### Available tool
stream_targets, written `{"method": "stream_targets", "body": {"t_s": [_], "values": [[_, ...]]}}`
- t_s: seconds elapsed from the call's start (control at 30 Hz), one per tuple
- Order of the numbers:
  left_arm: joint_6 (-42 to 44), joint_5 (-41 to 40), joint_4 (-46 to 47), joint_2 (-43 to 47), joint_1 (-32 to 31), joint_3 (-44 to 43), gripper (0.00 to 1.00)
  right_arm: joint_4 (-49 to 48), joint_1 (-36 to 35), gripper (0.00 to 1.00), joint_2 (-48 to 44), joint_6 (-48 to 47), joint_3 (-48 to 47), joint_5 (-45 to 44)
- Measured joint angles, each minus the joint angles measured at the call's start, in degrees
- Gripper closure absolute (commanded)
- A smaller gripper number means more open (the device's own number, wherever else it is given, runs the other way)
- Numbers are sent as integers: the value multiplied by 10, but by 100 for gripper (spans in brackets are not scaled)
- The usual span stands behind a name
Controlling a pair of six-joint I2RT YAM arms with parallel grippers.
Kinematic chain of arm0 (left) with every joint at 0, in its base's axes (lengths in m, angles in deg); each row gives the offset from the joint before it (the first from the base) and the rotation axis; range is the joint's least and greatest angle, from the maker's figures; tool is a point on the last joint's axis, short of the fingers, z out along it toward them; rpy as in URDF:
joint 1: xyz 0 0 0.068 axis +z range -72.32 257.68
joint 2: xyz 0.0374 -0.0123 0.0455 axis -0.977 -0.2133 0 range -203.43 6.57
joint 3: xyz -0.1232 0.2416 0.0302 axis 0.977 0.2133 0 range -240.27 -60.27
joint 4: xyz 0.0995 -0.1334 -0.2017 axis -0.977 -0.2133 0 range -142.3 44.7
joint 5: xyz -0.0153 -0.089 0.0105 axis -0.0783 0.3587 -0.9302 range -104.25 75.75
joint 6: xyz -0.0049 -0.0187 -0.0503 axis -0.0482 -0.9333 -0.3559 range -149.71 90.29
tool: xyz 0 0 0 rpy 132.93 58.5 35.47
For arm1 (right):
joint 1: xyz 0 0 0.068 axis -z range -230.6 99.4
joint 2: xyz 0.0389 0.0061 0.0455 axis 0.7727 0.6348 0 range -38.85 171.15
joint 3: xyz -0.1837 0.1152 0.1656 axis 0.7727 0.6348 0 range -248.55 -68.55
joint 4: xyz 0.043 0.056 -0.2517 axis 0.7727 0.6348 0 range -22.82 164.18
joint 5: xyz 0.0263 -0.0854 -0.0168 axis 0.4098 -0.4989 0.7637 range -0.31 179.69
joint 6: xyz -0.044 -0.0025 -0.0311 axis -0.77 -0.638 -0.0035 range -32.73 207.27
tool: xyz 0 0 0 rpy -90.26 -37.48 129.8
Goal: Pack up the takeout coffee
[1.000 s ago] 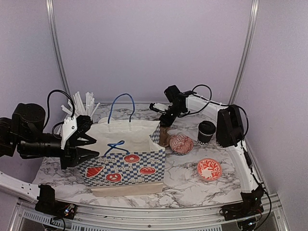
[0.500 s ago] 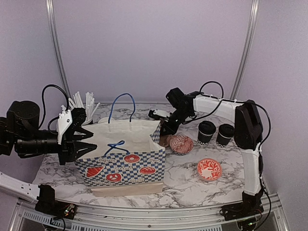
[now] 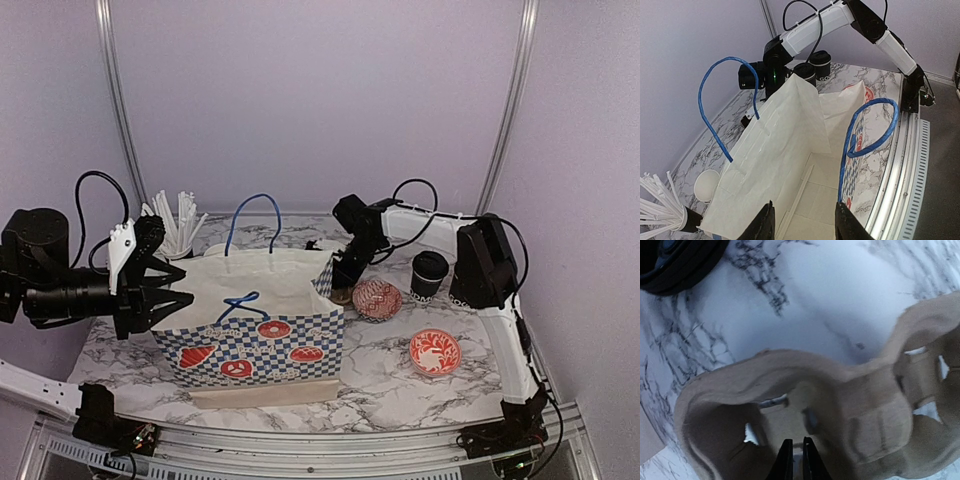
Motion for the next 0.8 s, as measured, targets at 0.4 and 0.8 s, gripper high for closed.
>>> {"method": "stream_targets", "body": {"t_s": [0.4,0.8], "values": [[-6,-2,10,1,0,12,58,5,69,92,25,13,-59,-75],[-11,-2,13,-5,0,16,57,9,95,68,13,21,-57,-73]]}}
